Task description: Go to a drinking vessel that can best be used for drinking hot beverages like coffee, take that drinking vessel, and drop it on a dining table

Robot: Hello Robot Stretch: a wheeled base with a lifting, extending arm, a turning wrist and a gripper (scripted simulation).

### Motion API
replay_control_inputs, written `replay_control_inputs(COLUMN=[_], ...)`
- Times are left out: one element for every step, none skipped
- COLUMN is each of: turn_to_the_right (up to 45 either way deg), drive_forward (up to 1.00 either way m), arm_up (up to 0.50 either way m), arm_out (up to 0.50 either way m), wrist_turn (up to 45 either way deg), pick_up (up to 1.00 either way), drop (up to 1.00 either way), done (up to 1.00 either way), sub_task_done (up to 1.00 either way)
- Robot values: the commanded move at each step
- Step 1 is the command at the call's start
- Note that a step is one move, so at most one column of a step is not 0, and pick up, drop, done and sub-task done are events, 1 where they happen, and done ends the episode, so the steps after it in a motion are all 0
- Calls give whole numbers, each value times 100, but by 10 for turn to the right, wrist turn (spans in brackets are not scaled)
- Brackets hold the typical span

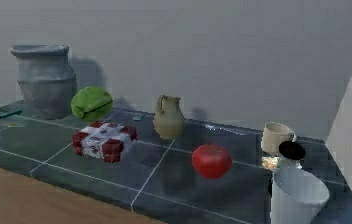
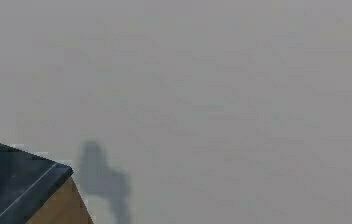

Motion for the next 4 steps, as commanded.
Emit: replay_control_inputs(turn_to_the_right=[-450,-150,0,0], drive_forward=[0,0,0,0], arm_up=[0,0,50,38], arm_out=[0,0,0,0], wrist_turn=[0,0,0,0], pick_up=[0,0,0,0], drop=[0,0,0,0], done=[0,0,0,0], sub_task_done=[0,0,0,0])
